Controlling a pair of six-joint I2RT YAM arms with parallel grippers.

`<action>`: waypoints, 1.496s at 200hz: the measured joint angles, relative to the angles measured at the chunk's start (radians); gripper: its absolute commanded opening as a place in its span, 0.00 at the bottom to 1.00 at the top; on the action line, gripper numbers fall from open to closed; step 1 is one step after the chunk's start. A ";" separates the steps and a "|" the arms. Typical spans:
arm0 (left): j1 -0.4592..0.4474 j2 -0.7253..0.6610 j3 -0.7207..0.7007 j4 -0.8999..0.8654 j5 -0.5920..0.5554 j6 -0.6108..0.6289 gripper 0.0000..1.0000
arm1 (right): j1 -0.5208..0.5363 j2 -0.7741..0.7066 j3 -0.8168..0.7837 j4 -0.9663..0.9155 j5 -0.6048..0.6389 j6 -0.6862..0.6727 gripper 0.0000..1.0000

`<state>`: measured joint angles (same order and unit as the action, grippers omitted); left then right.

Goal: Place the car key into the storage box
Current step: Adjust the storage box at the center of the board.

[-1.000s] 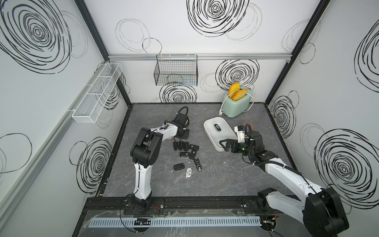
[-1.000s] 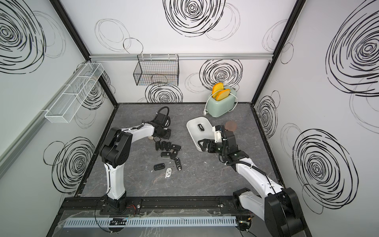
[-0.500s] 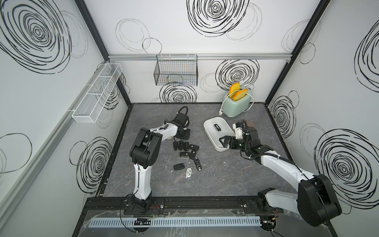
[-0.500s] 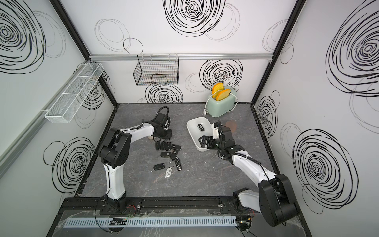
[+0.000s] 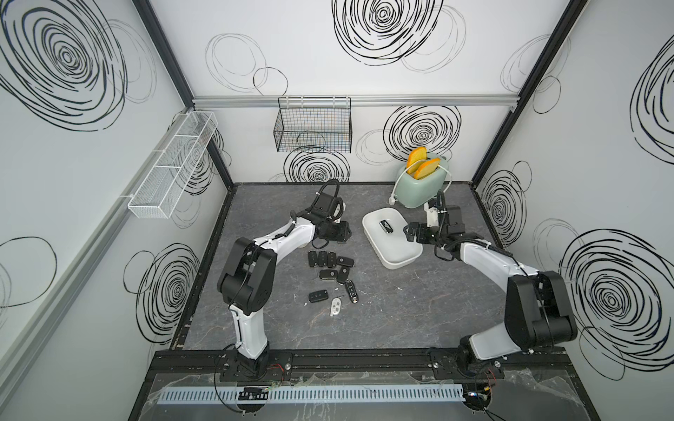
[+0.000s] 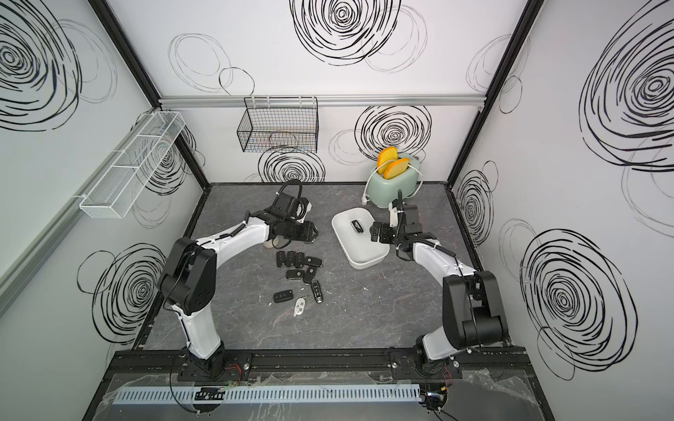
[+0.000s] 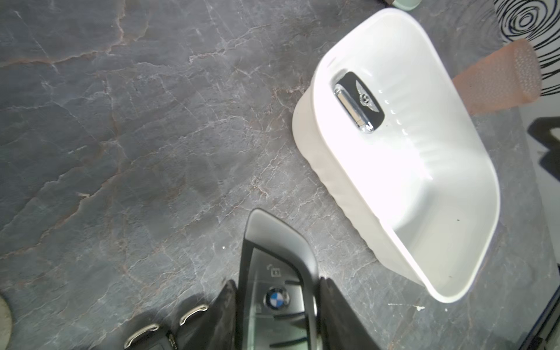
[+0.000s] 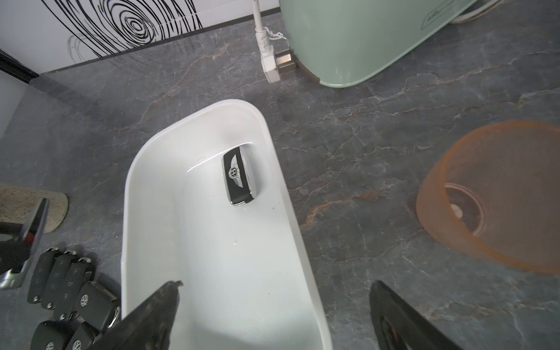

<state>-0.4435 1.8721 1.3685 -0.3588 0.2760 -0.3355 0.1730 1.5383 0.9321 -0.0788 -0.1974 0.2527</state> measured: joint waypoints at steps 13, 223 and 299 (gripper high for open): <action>0.000 -0.009 -0.004 0.000 0.011 -0.004 0.38 | -0.004 0.047 0.034 0.000 -0.018 -0.018 0.99; -0.053 -0.094 0.077 -0.035 0.056 -0.014 0.38 | 0.127 0.174 0.039 0.038 -0.248 0.027 0.99; -0.151 0.097 0.264 -0.093 0.005 -0.021 0.38 | 0.100 -0.093 -0.041 0.029 -0.181 0.048 0.99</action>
<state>-0.5949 1.9686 1.6325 -0.4519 0.2813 -0.3561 0.2729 1.4448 0.8909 -0.0502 -0.3786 0.3004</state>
